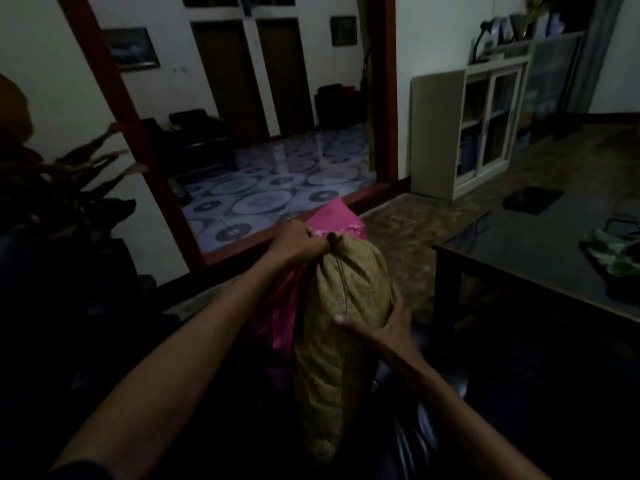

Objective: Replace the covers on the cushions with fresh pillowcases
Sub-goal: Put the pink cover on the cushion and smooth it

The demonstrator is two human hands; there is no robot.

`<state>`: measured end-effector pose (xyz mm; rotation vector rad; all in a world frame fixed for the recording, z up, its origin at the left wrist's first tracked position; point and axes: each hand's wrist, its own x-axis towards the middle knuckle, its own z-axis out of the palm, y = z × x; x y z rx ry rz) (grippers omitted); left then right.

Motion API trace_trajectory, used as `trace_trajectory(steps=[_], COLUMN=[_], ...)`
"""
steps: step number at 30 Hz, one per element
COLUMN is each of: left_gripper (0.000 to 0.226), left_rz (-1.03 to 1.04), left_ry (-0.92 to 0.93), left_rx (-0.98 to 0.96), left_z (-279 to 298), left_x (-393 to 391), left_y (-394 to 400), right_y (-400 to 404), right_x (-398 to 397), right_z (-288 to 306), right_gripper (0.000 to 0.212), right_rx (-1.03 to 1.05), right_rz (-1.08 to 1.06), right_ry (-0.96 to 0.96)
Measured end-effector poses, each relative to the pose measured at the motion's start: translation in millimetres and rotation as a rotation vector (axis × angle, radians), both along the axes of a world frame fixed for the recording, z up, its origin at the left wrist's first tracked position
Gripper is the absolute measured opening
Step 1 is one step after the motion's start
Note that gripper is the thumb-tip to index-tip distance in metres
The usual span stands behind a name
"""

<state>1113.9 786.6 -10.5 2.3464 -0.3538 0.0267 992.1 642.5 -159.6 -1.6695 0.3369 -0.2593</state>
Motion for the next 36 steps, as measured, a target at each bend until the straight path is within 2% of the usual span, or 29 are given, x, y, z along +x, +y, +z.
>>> trace_trajectory(steps=[2,5,8,12,14,16,18,20,23,26,28,30,33,36], left_gripper=[0.030,0.033,0.029,0.012,0.026,0.023,0.023,0.026,0.025,0.035,0.038,0.036,0.039,0.039], left_rz=[0.009,0.016,0.018,0.003,0.024,0.028,0.022,0.041,0.133,0.393,0.588,0.682,0.685,0.704], left_ry=[-0.010,0.006,-0.014,-0.017,-0.014,-0.023,-0.040,-0.080,-0.066,0.067,0.230,0.407,0.570,0.589], left_rx=[0.020,-0.003,-0.082,-0.390,-0.537,-0.655,-0.763,-0.873,-1.053,-1.142,-1.212,-1.249,-1.196,-1.126], left_z=[1,0,2,37,64,82,90,89,56,-29,-92,-143,-195,-212], left_x=[-2,-3,1,19,16,14,13,12,17,19,4,-27,-81,-99], left_y=[-5,-11,-16,-17,-11,2,22,44,82,108,107,92,68,62], right_y=[17,37,37,12,-3,-16,-25,-28,-18,-6,3,9,7,-5], right_x=[-10,-15,-9,16,31,44,58,73,99,125,136,136,123,117], right_z=[-20,-37,-26,25,58,91,122,146,158,144,123,91,48,35], right_gripper=[0.177,0.172,0.142,0.099,0.081,0.067,0.064,0.070,0.078,0.075,0.061,0.048,0.053,0.062], right_rx=[0.032,0.019,0.010,-0.088,-0.198,-0.367,-0.567,-0.765,-1.085,-1.411,-1.464,-1.487,-1.515,-1.417], right_rz=[0.059,0.112,-0.033,-0.195,-0.214,-0.218,-0.218,-0.184,-0.100,-0.030,0.158,0.367,0.632,0.738], right_ry=[0.098,0.034,-0.012,-0.163,-0.317,-0.452,-0.603,-0.723,-0.850,-0.960,-1.023,-1.053,-0.802,-0.557])
